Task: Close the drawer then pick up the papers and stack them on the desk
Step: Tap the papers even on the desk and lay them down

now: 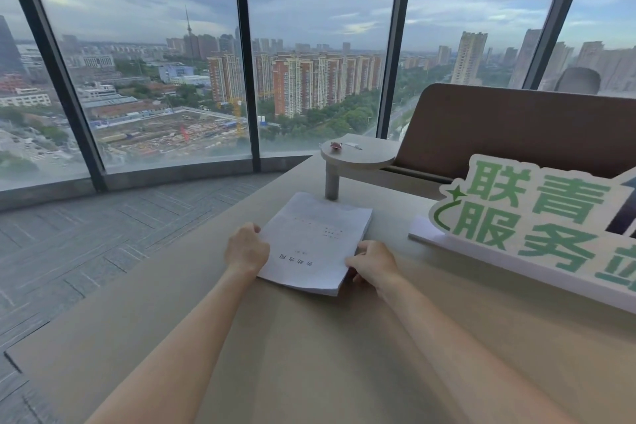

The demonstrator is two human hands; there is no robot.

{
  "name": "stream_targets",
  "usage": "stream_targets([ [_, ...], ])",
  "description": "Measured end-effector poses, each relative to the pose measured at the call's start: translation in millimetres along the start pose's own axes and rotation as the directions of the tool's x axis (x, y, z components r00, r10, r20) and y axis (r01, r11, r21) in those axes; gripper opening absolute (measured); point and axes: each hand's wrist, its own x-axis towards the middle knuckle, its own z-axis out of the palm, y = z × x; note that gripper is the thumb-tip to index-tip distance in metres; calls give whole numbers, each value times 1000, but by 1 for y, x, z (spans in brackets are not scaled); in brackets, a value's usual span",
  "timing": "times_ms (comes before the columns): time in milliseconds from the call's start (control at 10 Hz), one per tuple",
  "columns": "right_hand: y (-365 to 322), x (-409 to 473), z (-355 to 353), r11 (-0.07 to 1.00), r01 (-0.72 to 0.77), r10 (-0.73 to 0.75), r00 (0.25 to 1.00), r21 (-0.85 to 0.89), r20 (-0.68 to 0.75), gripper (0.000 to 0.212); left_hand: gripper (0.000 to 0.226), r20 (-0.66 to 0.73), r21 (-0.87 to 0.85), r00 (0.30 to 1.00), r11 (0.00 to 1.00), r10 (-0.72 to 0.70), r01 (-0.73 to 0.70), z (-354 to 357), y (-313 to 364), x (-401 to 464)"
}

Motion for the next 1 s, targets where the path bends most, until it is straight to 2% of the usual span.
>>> stream_targets([
  [100,3,9,10,1000,2,-1,1000,7,-22,25,41,-10,25,1000,999,24,-24,-4,-4,12],
  [200,3,12,16,999,25,-27,998,-40,-63,35,42,-19,61,997,995,76,-75,-3,-6,17],
  [300,0,13,17,992,69,-76,995,-110,-62,57,38,-49,82,989,987,139,-135,0,-8,20],
  [400,-5,12,17,985,73,-77,997,-154,-18,39,39,-62,125,981,977,181,-173,2,-8,23],
  [500,-8,13,19,974,96,-100,995,-205,-9,36,42,-30,202,984,965,175,-165,3,-10,28],
  [600,-11,16,19,950,113,-120,993,-291,-3,31,37,4,292,983,940,182,-175,2,-9,29],
  [700,-14,18,16,892,148,-156,988,-428,17,29,41,44,365,980,910,194,-197,0,-9,28],
  [800,-14,15,16,830,193,-186,980,-524,66,32,46,70,360,975,907,210,-221,-5,-7,24],
  [1000,-16,5,14,818,219,-220,974,-532,64,46,50,61,345,965,902,254,-260,-19,2,10],
])
